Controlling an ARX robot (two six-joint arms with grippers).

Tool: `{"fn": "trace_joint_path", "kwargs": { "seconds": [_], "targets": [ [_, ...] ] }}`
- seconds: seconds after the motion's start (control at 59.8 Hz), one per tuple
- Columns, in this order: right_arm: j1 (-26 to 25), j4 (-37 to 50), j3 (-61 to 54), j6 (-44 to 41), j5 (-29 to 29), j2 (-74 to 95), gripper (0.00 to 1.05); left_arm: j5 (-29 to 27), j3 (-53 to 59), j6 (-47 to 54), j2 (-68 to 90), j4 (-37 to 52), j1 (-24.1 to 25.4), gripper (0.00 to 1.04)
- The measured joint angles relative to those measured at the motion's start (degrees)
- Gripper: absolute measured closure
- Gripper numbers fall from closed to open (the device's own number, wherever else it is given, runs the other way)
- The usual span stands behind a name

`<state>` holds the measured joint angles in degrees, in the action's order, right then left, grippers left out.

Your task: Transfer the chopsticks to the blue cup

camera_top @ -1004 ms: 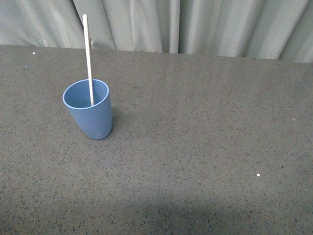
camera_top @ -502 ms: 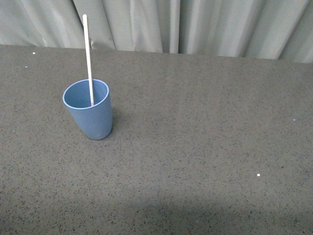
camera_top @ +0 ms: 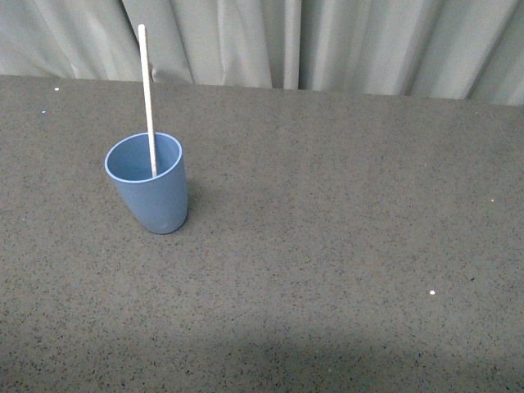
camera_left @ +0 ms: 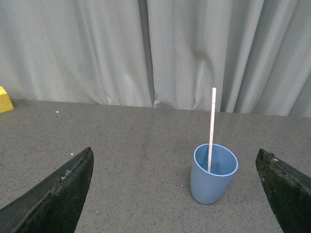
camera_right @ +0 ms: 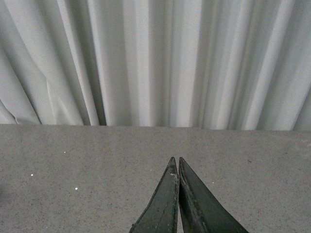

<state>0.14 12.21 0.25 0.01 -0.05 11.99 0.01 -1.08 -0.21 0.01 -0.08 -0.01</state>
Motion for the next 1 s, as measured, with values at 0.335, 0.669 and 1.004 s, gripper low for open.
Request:
{"fn": "trace_joint_path", "kwargs": {
  "seconds": [0.335,0.669,1.004],
  "targets": [
    [0.0,-11.85,0.04,-0.02,-0.07,-11.56,1.04,-0.02,0.0,0.0,0.02,0.0,0.0,0.07],
    [0.0,-12.11,0.04,-0.04,-0.04,-11.74,0.61,0.0,0.0,0.0,0.0,0.0,0.0,0.07],
    [0.0,-12.11,0.04,-0.02,-0.04,-11.74,0.1,0.0,0.0,0.0,0.0,0.0,0.0,0.07]
  ]
}}
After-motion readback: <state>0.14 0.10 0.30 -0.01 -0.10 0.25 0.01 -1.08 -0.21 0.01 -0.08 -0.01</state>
